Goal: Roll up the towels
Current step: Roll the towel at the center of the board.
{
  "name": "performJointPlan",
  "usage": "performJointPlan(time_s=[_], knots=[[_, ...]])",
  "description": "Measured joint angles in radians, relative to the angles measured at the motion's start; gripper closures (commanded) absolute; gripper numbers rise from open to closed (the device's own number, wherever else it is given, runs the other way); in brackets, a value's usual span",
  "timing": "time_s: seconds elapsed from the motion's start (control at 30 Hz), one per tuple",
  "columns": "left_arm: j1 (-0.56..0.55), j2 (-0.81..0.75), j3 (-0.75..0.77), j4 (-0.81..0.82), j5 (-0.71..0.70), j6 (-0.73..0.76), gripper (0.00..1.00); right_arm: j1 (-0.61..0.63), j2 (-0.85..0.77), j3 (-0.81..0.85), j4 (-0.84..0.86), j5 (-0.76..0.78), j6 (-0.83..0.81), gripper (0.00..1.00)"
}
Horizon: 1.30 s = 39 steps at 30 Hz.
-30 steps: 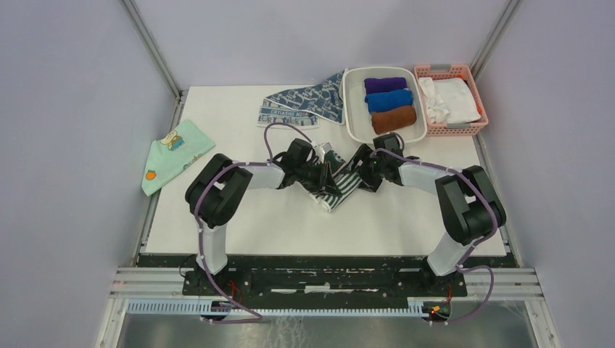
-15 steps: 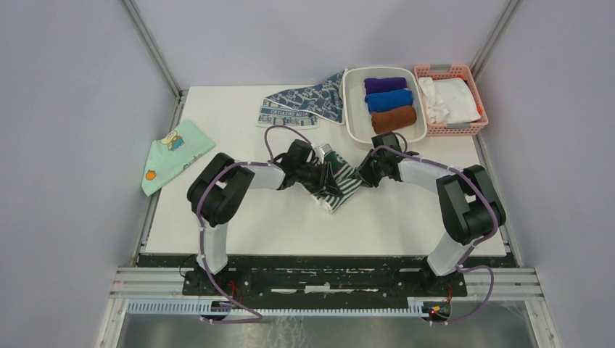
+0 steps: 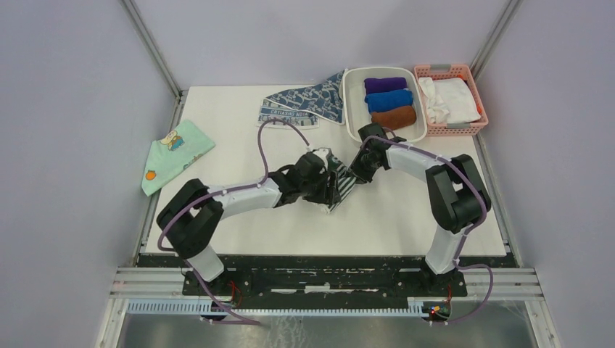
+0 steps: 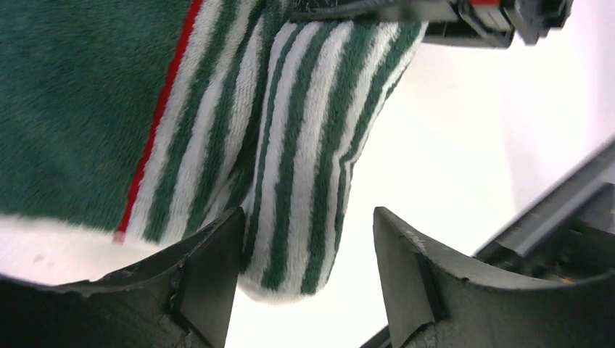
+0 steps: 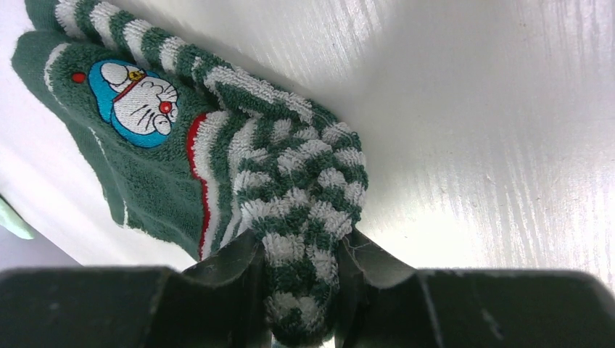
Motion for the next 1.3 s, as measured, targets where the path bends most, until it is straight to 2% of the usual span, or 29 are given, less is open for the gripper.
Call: performJointPlan(time_s=[0.27, 0.43, 0.53, 0.7, 0.93, 1.0, 1.1, 1.3], knots=[[-0.29, -0.064, 0.046, -0.15, -0.625, 0.143, 0.24, 0.009, 0.032, 0.048, -0.051, 0.004, -0.006, 0.75], [-0.42, 0.032, 0.159, -0.157, -0.893, 0.283, 0.23, 0.008, 0.046, 0.058, -0.055, -0.005, -0.006, 0.75], [-0.462, 0.125, 0.214, -0.141, -0.983, 0.36, 0.23, 0.009, 0.048, 0.06, -0.055, -0.009, -0.006, 0.75], [-0.481, 0.245, 0.243, -0.132, -1.056, 0.454, 0.22, 0.008, 0.048, 0.06, -0.055, -0.014, -0.006, 0.75], [-0.478, 0.34, 0.267, -0.111, -1.101, 0.511, 0.24, 0.008, 0.052, 0.06, -0.051, -0.019, -0.006, 0.75], [-0.477, 0.367, 0.275, -0.11, -1.109, 0.521, 0.27, 0.008, 0.053, 0.06, -0.051, -0.019, -0.006, 0.75], [-0.474, 0.387, 0.282, -0.11, -1.123, 0.523, 0.39, 0.008, 0.053, 0.06, -0.05, -0.019, -0.008, 0.75], [-0.424, 0.377, 0.27, -0.114, -1.078, 0.521, 0.56, 0.008, 0.053, 0.058, -0.026, -0.034, -0.014, 0.72]])
